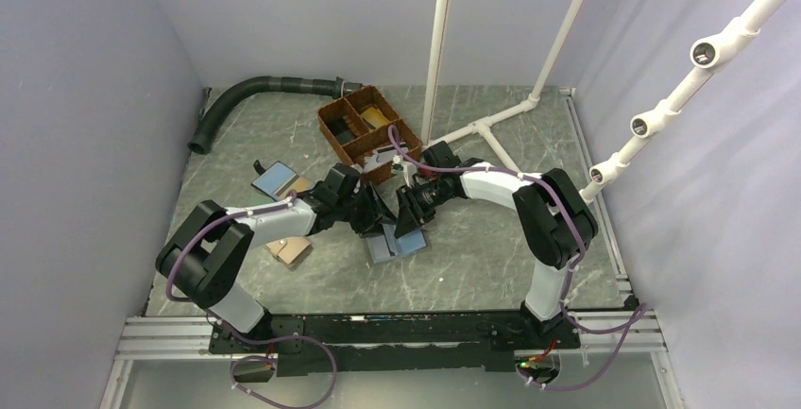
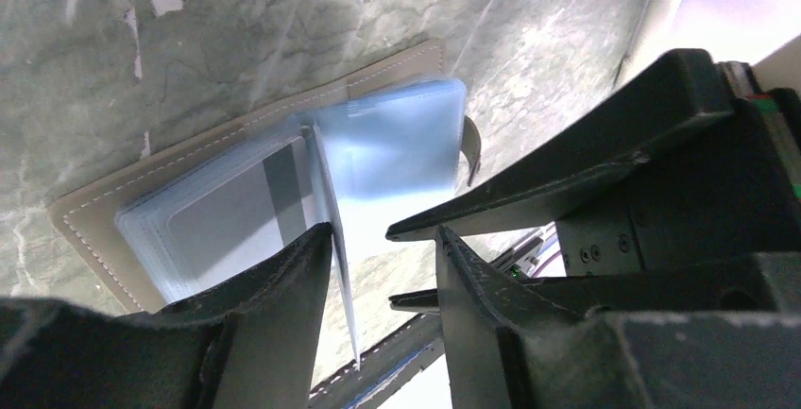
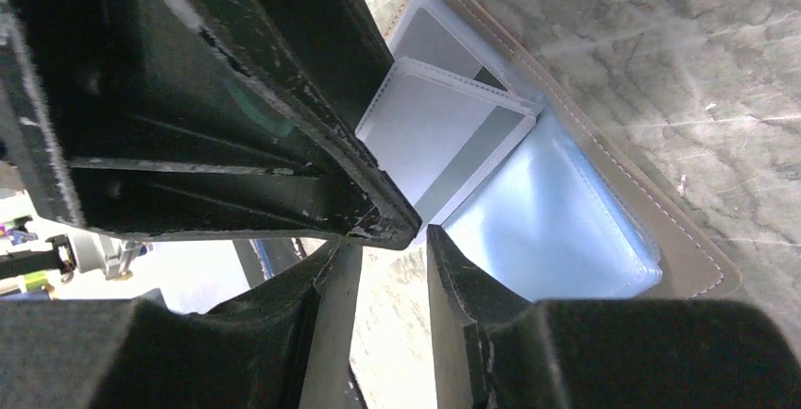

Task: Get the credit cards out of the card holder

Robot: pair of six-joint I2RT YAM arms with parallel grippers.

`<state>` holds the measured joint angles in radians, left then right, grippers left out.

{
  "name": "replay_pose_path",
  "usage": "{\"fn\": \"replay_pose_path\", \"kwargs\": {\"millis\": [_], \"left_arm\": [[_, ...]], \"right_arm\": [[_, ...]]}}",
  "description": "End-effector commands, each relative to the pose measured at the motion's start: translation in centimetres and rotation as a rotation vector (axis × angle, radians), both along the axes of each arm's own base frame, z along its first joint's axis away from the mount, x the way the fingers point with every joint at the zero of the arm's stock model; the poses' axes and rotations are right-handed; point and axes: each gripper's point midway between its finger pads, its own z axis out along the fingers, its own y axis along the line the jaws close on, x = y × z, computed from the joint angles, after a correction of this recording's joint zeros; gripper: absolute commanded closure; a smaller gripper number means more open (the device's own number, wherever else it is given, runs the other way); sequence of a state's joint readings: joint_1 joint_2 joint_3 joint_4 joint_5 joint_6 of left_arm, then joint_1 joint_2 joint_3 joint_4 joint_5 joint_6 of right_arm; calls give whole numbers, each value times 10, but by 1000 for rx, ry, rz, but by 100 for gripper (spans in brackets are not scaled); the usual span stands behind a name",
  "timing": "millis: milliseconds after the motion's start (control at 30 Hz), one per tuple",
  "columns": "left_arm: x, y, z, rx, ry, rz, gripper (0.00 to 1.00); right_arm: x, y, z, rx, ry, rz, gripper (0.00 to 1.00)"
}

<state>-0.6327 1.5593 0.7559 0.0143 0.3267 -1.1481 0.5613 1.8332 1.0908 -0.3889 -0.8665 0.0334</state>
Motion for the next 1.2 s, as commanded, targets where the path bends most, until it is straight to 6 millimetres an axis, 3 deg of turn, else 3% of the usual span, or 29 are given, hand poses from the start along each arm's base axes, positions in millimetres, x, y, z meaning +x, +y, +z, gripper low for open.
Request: {"fn": "replay_pose_path", "kwargs": {"millis": [0, 100, 200, 333, 467, 500, 600, 700, 900, 1167], "left_arm": [[-1, -4, 2, 3, 44, -1, 51], [-3, 2, -1, 41, 59, 4, 53], [-5, 7, -1, 68, 59, 11, 69], [-7, 8, -2, 55, 52, 13, 73], [-7, 5, 0, 28, 29, -6, 99], [-7, 5, 1, 29, 22, -15, 100], [-5, 6, 10, 46, -50, -70, 100], [-5, 7, 30, 29, -181, -139, 100], [-9, 5, 72, -81, -418, -203, 100], [-17, 4, 95, -135, -506, -247, 100]], "right_arm": [[8, 2, 5, 12, -32, -1, 66], [10, 1, 4, 9, -29, -8, 66], [12, -1, 2, 8, -25, -13, 66], [13, -2, 2, 8, -20, -20, 66], [13, -2, 4, 25, -15, -19, 66], [13, -2, 6, 35, -11, -17, 65], [9, 0, 18, 106, 12, 11, 52], [5, 1, 37, 208, 52, 24, 47], [-4, 1, 69, 337, 66, 50, 46], [-2, -1, 88, 387, 59, 45, 47]]}}
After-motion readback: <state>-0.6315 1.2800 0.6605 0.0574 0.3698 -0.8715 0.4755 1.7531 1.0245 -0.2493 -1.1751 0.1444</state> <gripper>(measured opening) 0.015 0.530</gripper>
